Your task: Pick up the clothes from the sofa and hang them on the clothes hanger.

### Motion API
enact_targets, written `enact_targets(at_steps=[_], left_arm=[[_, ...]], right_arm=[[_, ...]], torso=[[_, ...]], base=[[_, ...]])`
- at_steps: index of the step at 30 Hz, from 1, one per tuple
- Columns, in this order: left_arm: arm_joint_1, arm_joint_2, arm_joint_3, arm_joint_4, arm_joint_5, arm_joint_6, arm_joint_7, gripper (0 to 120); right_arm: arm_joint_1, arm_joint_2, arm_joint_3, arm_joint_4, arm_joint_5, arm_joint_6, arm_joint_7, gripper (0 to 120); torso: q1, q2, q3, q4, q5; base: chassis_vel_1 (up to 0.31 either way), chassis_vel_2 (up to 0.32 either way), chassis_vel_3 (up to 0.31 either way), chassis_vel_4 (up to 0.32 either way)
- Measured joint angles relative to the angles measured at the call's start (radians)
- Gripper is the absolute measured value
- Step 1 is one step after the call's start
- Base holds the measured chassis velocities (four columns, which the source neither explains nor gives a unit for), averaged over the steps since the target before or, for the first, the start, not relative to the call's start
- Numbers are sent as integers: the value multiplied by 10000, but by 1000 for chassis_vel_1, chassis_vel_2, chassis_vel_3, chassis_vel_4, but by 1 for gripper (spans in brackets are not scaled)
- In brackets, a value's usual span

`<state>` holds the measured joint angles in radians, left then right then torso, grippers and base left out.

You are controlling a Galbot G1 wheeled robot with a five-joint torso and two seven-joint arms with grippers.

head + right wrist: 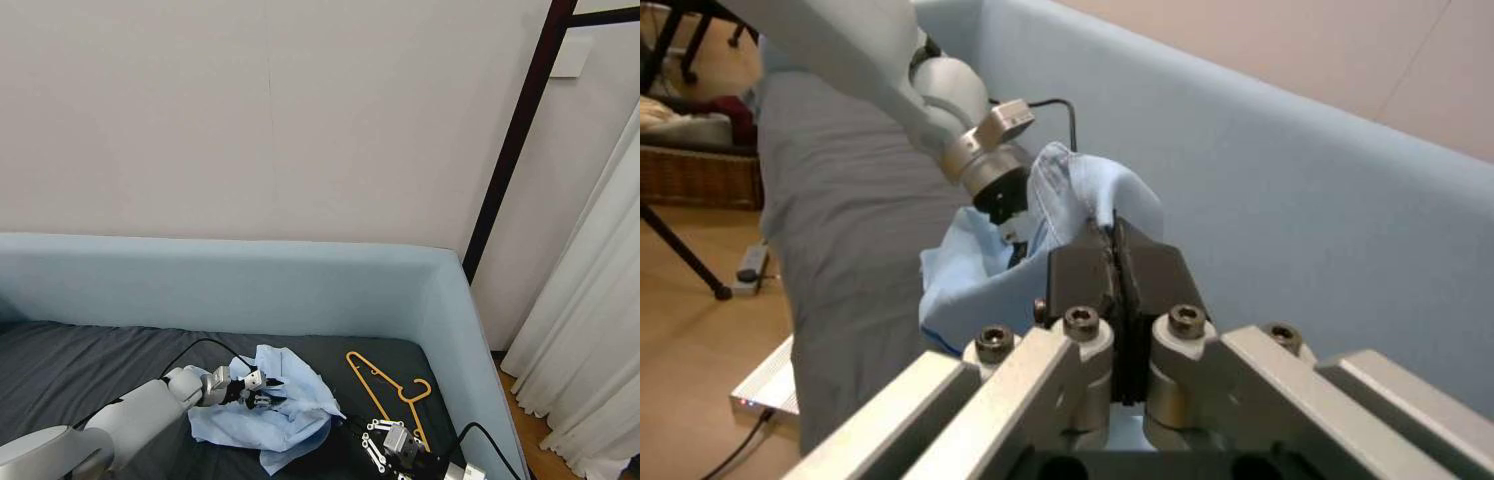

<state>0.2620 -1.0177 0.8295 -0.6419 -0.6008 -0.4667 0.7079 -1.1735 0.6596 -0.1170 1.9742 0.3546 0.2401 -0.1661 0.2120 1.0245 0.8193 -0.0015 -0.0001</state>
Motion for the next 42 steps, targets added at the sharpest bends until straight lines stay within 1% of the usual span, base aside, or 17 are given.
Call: enact_targets(at_steps=[2, 3, 7, 13, 18, 20, 22, 23, 27, 28, 32, 33, 37, 38, 39, 41, 42], left_arm=[[12, 58, -14, -59, -49, 0, -32, 16], [12, 58, -14, -59, -49, 0, -32, 16], [86, 148, -289, -214, -110, -24, -147, 0], [95, 465, -741, -589, -217, -99, -326, 0], [94, 976, -1211, -1217, -397, -105, -616, 0], [176, 1295, -1505, -1768, -679, -5, -965, 0], [344, 1665, -1925, -2569, -973, 233, -1640, 0], [344, 1665, -1925, -2569, -973, 233, -1640, 0], [712, 2441, -2727, -4800, -2060, 1061, -3578, 0], [712, 2441, -2727, -4800, -2060, 1061, -3578, 0], [777, 3124, -3530, -6802, -3033, 2054, -5666, 0], [777, 3124, -3530, -6802, -3033, 2054, -5666, 0], [608, 3702, -4366, -8715, -3925, 3255, -7496, 0], [608, 3702, -4366, -8715, -3925, 3255, -7496, 0], [533, 3874, -4607, -9252, -4153, 3617, -7952, 0], [494, 3955, -4712, -9467, -4249, 3740, -8117, 0], [401, 4118, -4936, -9884, -4386, 3983, -8446, 0]], right_arm=[[39, 16, 0, -25, 22, 6, 23, 0], [39, 16, 0, -25, 22, 6, 23, 0], [94, 67, 47, -85, 52, 7, 105, 0], [129, 118, 143, -242, 101, 6, 218, 0], [178, 155, 329, -338, 147, -8, 350, 0], [241, 186, 411, -449, 183, -66, 516, 0], [404, 224, 448, -540, 272, -215, 784, 0], [404, 224, 448, -540, 272, -215, 784, 0], [1116, 248, 368, -620, 602, -529, 1278, 0], [1116, 248, 368, -620, 602, -529, 1278, 0], [2412, 171, 50, -761, 1376, -880, 1709, 0], [2412, 171, 50, -761, 1376, -880, 1709, 0], [4591, -15, -536, -1094, 2485, -1222, 2081, 0], [4591, -15, -536, -1094, 2485, -1222, 2081, 0], [5306, -59, -791, -1198, 2865, -1336, 2208, 0], [5710, -81, -981, -1274, 3066, -1384, 2270, 0], [6495, -95, -1346, -1461, 3381, -1449, 2369, 0]], torso=[[0, 0, 0, 0, 0], [0, 0, 0, 0, 0], [0, 0, 0, 0, -1], [0, 0, 0, 0, 0], [0, 0, 0, 0, -1], [0, 0, 0, -1, -1], [0, 0, 0, 0, 0], [0, 0, 0, 0, 0], [0, 0, -1, -1, -3], [0, 0, -1, -1, -3], [0, 0, -1, -1, 1], [0, 0, -1, -1, 1], [1, 0, -1, 1, 1], [1, 0, -1, 1, 1], [1, 0, -1, 1, 0], [0, 0, 0, 0, 1], [1, -1, 0, -2, -1]], base=[[0, 0, 0, 0], [0, 0, 0, 0], [0, 0, 0, 0], [0, 0, 0, 0], [0, 0, 0, 0], [0, 0, 0, 0], [0, 0, 0, 0], [0, 0, 0, 0], [0, 0, 0, 0], [0, 0, 0, 0], [0, 0, 0, 0], [0, 0, 0, 0], [0, 0, 0, 0], [0, 0, 0, 0], [0, 0, 0, 0], [0, 0, 0, 0], [0, 0, 0, 0]])
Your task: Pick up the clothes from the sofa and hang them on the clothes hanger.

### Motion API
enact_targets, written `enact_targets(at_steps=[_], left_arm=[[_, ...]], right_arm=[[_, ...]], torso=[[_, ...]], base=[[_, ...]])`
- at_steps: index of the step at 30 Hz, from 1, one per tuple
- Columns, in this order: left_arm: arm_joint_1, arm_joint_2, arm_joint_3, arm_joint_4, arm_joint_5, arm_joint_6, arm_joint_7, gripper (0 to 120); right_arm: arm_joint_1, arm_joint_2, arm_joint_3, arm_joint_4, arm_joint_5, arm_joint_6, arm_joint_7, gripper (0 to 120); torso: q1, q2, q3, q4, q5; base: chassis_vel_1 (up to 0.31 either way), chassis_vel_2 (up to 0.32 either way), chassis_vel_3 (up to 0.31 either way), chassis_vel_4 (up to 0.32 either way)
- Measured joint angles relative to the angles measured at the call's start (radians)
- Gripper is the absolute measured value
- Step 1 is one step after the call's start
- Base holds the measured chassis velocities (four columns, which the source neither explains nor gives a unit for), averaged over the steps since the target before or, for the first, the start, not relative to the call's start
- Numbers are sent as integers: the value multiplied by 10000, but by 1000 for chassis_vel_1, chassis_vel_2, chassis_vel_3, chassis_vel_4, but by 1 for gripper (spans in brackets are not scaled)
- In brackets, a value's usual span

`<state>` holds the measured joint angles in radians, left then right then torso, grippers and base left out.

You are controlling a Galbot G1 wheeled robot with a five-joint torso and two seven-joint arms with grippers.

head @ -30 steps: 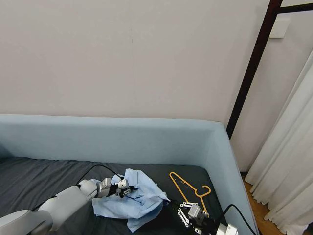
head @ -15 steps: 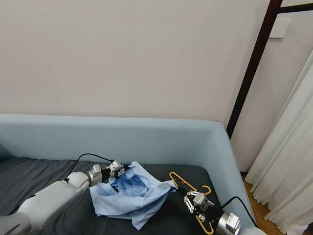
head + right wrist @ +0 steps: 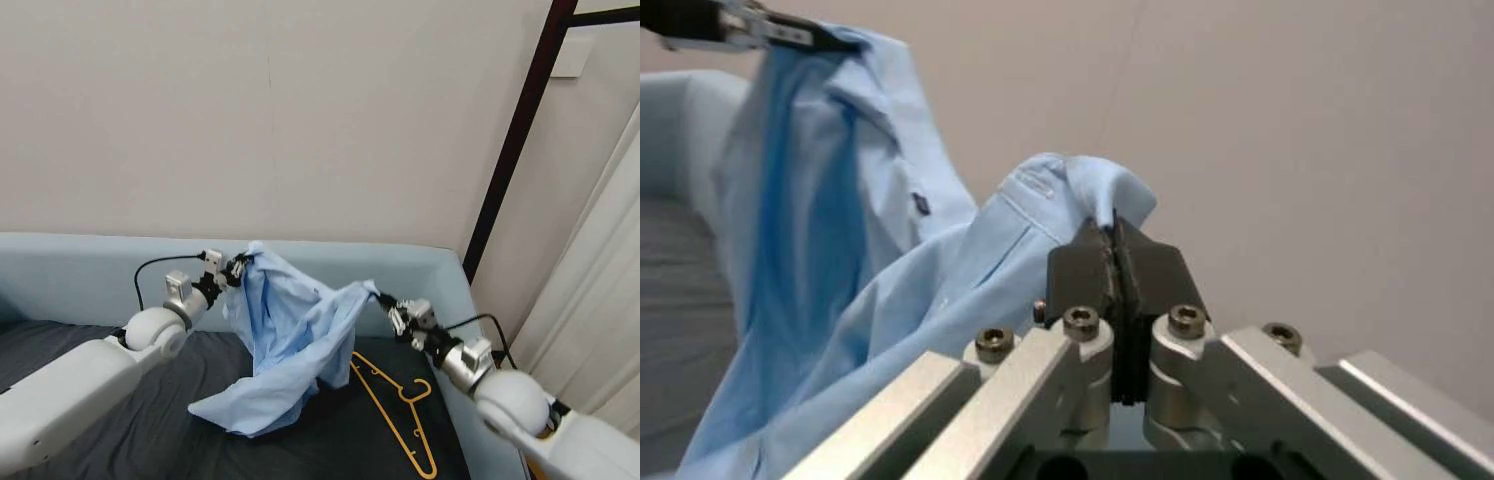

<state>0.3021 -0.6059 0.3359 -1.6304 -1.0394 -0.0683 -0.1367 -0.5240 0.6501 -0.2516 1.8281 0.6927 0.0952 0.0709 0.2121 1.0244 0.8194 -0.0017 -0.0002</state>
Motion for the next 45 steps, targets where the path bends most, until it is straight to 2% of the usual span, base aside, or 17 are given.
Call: enact_targets(at_steps=[2, 3, 6, 11, 17, 20, 23, 24, 28, 29, 31, 32, 35, 38, 45], left_arm=[[-217, 207, -343, -538, -148, 334, -522, 0], [-217, 207, -343, -538, -148, 334, -522, 0], [-615, 500, -610, -1072, -327, 709, -1250, 0], [-882, 812, -662, -1128, -307, 748, -1373, 0], [-857, 698, -563, -1075, -220, 806, -1538, 0], [-594, 737, -697, -1314, -168, 822, -1635, 0], [709, 1197, -1851, -2249, -99, 839, -1729, 0], [709, 1197, -1851, -2249, -99, 839, -1729, 0], [3568, 2420, -4062, -3924, -70, 853, -2050, 0], [3568, 2420, -4062, -3924, -70, 853, -2050, 0], [4496, 2928, -4769, -4633, -120, 828, -2278, 0], [4767, 3059, -4987, -4932, -185, 832, -2373, 0], [4856, 3266, -5261, -5428, -339, 937, -2469, 0], [4810, 3444, -5421, -5739, -389, 1159, -2575, 0], [4640, 3375, -5690, -5802, -635, 1604, -2946, 0]], right_arm=[[1165, 77, -510, -327, 428, -82, 165, 0], [1165, 77, -510, -327, 428, -82, 165, 0], [2881, 362, -1192, -741, 1056, -238, 391, 0], [4188, 761, -1995, -1179, 1638, -404, 609, 0], [4907, 1122, -2583, -1603, 1935, -461, 818, 0], [4859, 1015, -2601, -1446, 1966, -478, 856, 0], [4336, 550, -2382, -705, 1975, -523, 902, 0], [4336, 550, -2382, -705, 1975, -523, 902, 0], [3169, -200, -1410, 970, 2017, -744, 1014, 0], [3169, -200, -1410, 970, 2017, -744, 1014, 0], [2548, -538, -797, 1672, 2130, -894, 1100, 0], [2099, -767, -372, 2051, 2202, -1001, 1198, 0], [1120, -1209, 512, 2713, 2308, -1246, 1398, 0], [568, -1474, 1007, 3117, 2388, -1455, 1530, 0], [188, -1491, 1544, 3391, 3042, -1907, 1912, 0]], torso=[[0, 0, -1, 1, 3], [0, 0, -1, 1, 3], [0, 0, -1, 3, -2], [0, 0, -1, 3, -1], [1, 0, 0, 2, -2], [2, 0, 1, -1, 0], [1, -1, 0, -4, 6], [1, -1, 0, -4, 6], [0, 1, -3, 7, -1], [0, 1, -3, 7, -1], [-2, 2, -5, 15, 4], [-2, 3, -5, 12, 3], [-3, 3, -5, -4, 0], [-3, 3, -5, -9, 10], [-2, 3, -2, 3, 0]], base=[[0, 0, 0, 0], [0, 0, 0, 0], [0, 0, 0, 0], [0, 0, 0, 0], [0, 0, 0, 0], [0, 0, 0, 0], [0, 0, 0, 0], [0, 0, 0, 0], [0, 0, 0, 0], [0, 0, 0, 0], [0, 0, 0, 0], [0, 0, 0, 0], [0, 0, 0, 0], [0, 0, 0, 0], [0, 0, 0, 0]])
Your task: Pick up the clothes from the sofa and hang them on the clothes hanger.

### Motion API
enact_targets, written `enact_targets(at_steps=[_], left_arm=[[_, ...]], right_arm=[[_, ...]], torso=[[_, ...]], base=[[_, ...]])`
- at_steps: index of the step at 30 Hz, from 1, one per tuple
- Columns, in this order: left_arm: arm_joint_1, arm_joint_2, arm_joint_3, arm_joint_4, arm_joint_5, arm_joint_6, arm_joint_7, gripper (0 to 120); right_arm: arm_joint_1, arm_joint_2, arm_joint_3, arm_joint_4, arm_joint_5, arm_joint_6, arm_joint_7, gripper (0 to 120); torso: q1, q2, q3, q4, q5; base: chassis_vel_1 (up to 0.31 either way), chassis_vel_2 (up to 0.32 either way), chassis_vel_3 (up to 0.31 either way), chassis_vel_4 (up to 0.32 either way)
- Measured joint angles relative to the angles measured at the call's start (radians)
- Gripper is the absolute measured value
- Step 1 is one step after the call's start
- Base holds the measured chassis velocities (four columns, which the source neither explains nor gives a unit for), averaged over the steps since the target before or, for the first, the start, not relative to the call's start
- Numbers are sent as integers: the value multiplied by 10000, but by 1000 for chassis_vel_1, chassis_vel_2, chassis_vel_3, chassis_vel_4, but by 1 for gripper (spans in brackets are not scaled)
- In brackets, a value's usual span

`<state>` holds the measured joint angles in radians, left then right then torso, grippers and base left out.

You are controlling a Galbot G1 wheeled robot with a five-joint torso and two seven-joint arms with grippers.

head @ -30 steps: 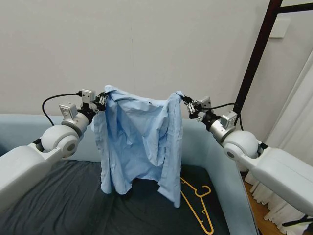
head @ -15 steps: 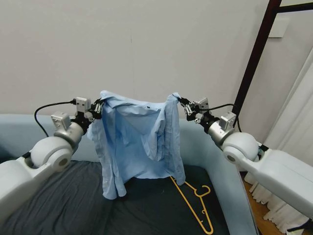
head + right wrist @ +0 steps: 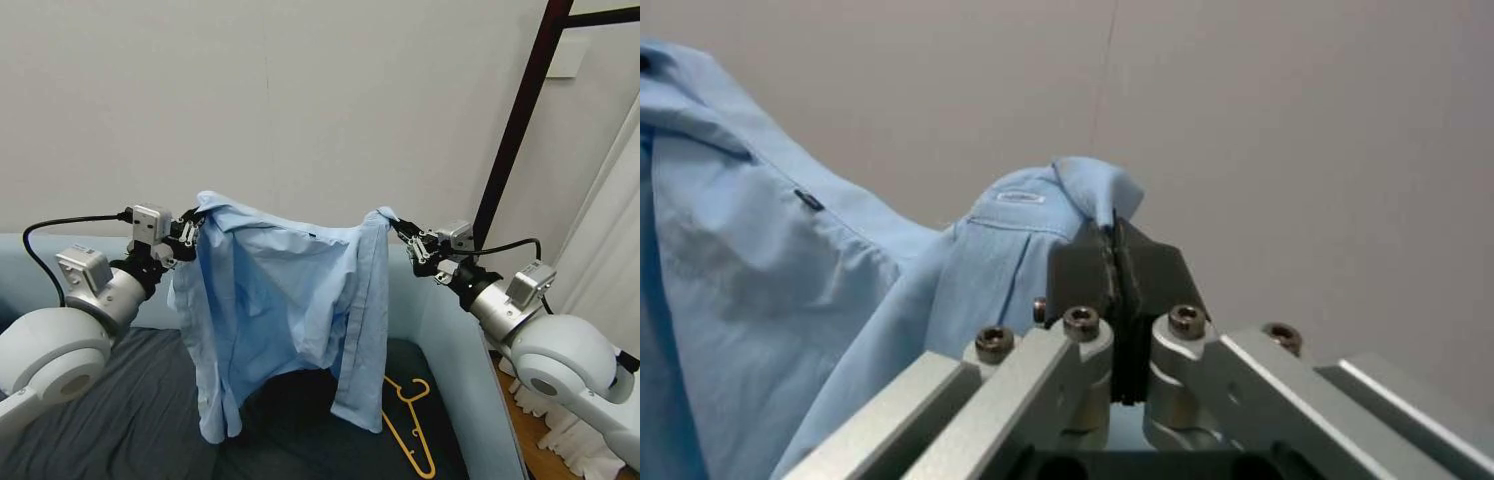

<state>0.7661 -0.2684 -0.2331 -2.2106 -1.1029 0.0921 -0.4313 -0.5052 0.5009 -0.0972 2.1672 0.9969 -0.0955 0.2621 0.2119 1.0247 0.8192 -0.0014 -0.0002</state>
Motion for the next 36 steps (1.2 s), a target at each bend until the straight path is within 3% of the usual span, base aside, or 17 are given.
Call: enact_targets(at_steps=[9, 14, 15, 18, 23, 30, 34, 36], left_arm=[[563, -1126, 661, 881, 300, 285, -255, 0], [964, -2552, 1955, 2041, 763, 148, -119, 0], [964, -2552, 1955, 2041, 763, 148, -119, 0], [813, -3356, 2796, 3083, 1410, -302, 178, 0], [662, -4234, 3199, 4333, 1935, -680, 353, 0], [650, -4641, 3206, 4969, 2153, -789, 418, 0], [680, -4750, 3212, 4991, 2258, -794, 416, 0], [676, -4754, 3223, 5000, 2283, -794, 413, 0]], right_arm=[[-1226, 1011, -35, -82, -465, -309, 297, 0], [-2889, 2138, -853, -1818, -2531, 457, -310, 0], [-2889, 2138, -853, -1818, -2531, 457, -310, 0], [-3086, 2851, -1378, -3179, -3152, 807, -682, 0], [-2694, 3793, -1895, -4670, -3453, 975, -775, 0], [-2363, 4188, -2199, -5420, -3641, 1092, -853, 0], [-2402, 4058, -2237, -5623, -3834, 1291, -980, 20], [-2458, 3985, -2232, -5645, -3934, 1375, -1045, 22]], torso=[[2, -1, 1, 0, -1], [1, -3, 1, -2, 0], [1, -3, 1, -2, 0], [1, -2, 1, -5, 0], [2, -3, 2, -1, 0], [3, -3, 2, 1, 1], [3, -3, 1, -1, 2], [2, -3, 1, -1, 2]], base=[[0, 0, 0, 0], [0, 0, 0, 0], [0, 0, 0, 0], [0, 0, 0, 0], [0, 0, 0, 0], [0, 0, 0, 0], [0, 0, 0, 0], [0, 0, 0, 0]])
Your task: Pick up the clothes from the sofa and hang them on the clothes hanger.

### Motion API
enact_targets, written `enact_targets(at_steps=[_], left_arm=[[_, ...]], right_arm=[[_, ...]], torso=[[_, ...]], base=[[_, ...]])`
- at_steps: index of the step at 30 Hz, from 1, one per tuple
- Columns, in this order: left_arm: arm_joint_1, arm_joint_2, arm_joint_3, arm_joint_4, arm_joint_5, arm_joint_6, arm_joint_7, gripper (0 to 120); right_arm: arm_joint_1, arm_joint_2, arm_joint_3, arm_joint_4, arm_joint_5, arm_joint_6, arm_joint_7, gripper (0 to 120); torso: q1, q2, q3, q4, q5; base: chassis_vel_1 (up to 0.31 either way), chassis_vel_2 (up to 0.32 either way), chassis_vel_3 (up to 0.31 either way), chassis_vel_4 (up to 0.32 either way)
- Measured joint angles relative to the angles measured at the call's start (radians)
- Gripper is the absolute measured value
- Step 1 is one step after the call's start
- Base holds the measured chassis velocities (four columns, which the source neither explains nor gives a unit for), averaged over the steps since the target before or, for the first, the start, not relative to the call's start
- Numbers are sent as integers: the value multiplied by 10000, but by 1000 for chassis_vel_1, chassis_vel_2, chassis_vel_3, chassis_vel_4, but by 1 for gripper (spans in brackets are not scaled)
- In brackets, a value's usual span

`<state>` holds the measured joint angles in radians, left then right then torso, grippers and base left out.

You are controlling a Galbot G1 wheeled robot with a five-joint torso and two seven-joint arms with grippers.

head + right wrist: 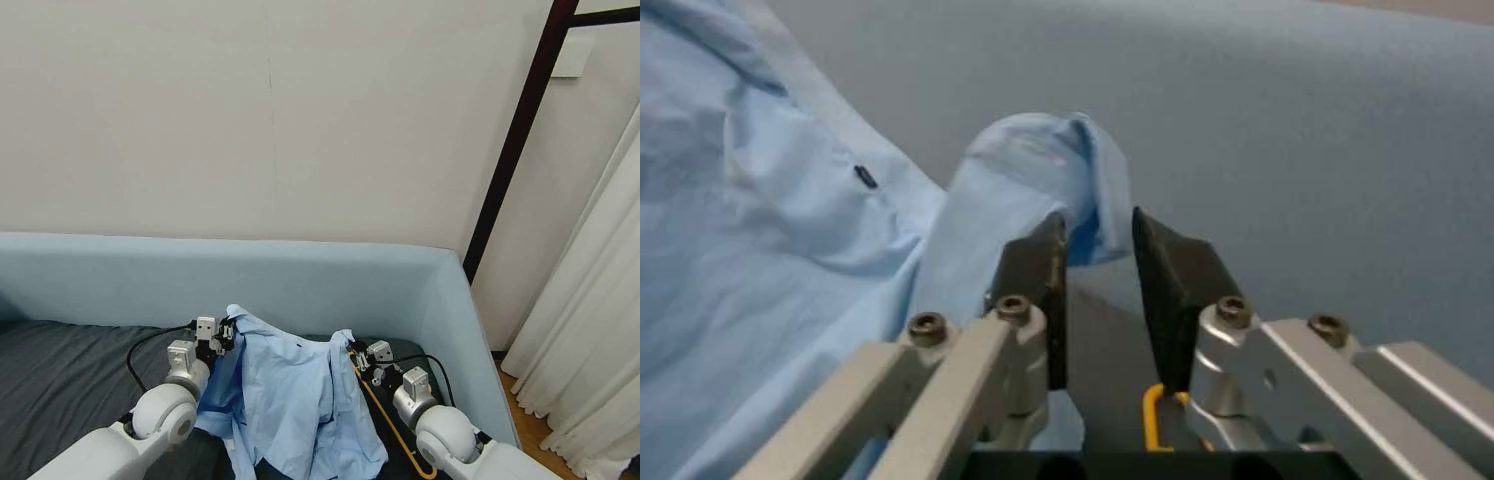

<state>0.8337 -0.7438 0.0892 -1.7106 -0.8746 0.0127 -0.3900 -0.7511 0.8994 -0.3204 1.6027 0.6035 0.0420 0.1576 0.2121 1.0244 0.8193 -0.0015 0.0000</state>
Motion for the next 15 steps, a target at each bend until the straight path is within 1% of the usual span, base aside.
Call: enact_targets(at_steps=[2, 4, 5, 8, 10, 11, 15], left_arm=[[-24, -26, 29, 24, 41, 0, -7, 0], [-35, -36, 52, 20, 123, -2, -8, 0], [-35, -36, 52, 20, 123, -2, -8, 0], [-22, -22, 113, -31, 323, -93, -4, 0], [12, -12, 174, -94, 421, -151, 4, 0], [12, -12, 174, -94, 421, -151, 4, 0], [104, -73, 308, -117, 639, -228, 35, 0]], right_arm=[[-232, -214, 110, -10, -184, 243, -176, 33], [-476, -399, 284, 44, -179, 346, -262, 41], [-476, -399, 284, 44, -179, 346, -262, 41], [-875, -543, 637, 97, -187, 343, -252, 55], [-1231, -581, 977, 160, -110, 93, -123, 64], [-1231, -581, 977, 160, -110, 93, -123, 64], [-1789, -525, 1727, 149, 438, -995, 169, 81]], torso=[[0, 0, 0, -1, -1], [0, 0, 0, -2, 0], [0, 0, 0, -2, 0], [0, 0, -1, -1, 0], [0, 1, -1, 0, 0], [0, 1, -1, 0, 0], [0, 2, -2, -1, 0]], base=[[0, 0, 0, 0], [0, 0, 0, 0], [0, 0, 0, 0], [0, 0, 0, 0], [0, 0, 0, 0], [0, 0, 0, 0], [0, 0, 0, 0]])
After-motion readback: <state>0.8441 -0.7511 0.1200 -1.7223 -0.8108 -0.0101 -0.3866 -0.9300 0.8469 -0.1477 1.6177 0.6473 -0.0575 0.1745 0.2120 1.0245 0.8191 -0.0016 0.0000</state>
